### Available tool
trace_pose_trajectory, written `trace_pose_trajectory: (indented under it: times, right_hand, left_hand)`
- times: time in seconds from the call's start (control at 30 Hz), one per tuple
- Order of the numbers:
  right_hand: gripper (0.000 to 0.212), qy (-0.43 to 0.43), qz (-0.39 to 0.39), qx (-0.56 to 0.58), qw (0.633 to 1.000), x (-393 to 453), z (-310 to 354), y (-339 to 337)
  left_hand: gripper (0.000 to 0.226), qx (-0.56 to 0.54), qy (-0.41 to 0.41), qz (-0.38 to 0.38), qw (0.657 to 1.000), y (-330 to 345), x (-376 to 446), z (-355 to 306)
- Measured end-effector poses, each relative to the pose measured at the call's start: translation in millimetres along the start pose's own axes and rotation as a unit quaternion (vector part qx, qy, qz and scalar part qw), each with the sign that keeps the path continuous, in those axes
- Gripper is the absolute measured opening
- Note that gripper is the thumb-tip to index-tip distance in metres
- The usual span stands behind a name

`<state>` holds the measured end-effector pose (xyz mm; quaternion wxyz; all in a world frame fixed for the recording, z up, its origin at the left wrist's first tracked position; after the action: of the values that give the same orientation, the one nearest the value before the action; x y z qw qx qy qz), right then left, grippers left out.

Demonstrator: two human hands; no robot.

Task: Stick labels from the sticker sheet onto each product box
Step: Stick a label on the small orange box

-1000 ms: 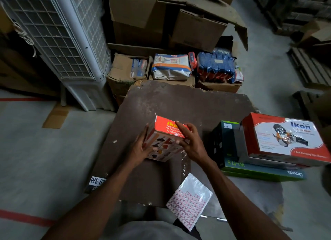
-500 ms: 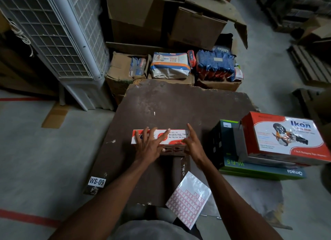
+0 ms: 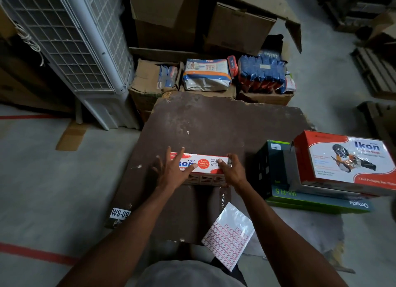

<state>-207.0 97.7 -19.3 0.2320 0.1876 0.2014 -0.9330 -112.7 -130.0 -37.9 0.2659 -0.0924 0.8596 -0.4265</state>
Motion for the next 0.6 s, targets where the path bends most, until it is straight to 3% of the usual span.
trace_pose_trajectory:
  times: [0.17,0.47,0.6]
  right_hand:
    - [0.032,-0.002,0.011,0.043,0.999,4.8,-1.8,-0.9]
    - [0.032,-0.036,0.071,0.122,0.989,-6.6,-5.7,-2.0]
    - [0.031,-0.001,0.095,0.147,0.985,-18.5,-35.3,0.2]
  left_hand:
    - [0.076,-0.081,0.058,-0.010,0.995,-8.4,-0.8,-4.8]
    - [0.070,-0.075,0.085,-0.014,0.993,-5.5,-12.1,-3.9]
    - [0.059,-0.089,0.090,-0.011,0.992,8.4,-24.0,0.6]
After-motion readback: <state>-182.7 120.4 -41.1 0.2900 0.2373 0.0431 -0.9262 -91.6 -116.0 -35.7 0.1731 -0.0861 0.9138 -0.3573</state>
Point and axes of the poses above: each hand's wrist, its own x-axis towards the middle knuckle, its own y-axis out of the palm, z = x × y, the point moved 8 cm from there along x, towards the middle knuckle, and after that the axes turned 11 degrees about z, right-handed, at the moved point
